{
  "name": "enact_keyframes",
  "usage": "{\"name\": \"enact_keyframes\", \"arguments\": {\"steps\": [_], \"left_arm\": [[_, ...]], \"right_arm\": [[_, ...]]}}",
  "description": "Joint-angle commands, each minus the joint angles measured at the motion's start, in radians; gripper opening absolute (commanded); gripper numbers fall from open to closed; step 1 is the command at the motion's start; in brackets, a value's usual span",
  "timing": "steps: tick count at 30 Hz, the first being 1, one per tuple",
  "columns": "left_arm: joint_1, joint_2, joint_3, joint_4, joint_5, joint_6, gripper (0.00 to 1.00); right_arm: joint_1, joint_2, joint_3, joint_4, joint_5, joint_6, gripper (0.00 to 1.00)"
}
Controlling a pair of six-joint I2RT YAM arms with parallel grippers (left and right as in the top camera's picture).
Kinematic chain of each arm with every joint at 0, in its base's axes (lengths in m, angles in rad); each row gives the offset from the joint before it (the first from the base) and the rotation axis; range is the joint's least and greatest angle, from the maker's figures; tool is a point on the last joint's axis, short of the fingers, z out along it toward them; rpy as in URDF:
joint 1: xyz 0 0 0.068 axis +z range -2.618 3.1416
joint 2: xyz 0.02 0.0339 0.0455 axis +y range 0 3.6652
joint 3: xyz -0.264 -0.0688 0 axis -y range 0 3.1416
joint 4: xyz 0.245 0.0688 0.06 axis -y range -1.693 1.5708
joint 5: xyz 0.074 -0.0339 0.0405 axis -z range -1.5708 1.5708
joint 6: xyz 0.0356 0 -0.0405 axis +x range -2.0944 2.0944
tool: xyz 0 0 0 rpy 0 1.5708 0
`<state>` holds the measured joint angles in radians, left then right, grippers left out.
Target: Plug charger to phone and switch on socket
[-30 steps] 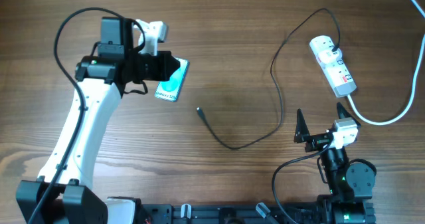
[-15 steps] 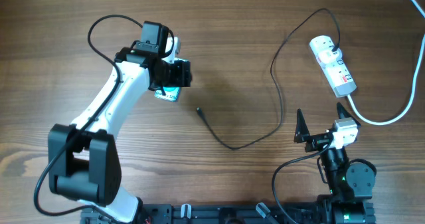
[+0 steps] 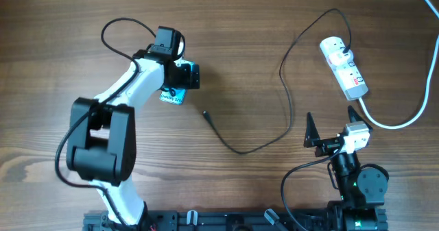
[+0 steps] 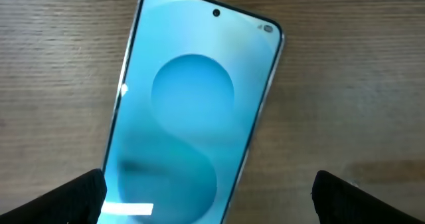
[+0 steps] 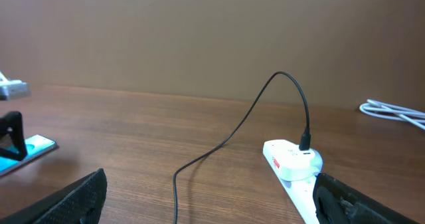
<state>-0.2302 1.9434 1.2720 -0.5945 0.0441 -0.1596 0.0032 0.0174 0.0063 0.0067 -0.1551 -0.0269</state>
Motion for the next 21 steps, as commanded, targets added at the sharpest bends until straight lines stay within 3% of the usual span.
{"name": "enact_keyframes", "arguments": {"steps": [1,21], "left_arm": [[-0.003,0.062,0.008,0.016,-0.043,-0.009,1.00],[-0.003,0.099,0.008,-0.050,-0.084,-0.010,1.00]], "right_arm": [[-0.007,-0.008,-0.001,0.003,0.009,0.008,1.00],[-0.007,-0.008,-0.001,0.003,0.009,0.008,1.00]]}}
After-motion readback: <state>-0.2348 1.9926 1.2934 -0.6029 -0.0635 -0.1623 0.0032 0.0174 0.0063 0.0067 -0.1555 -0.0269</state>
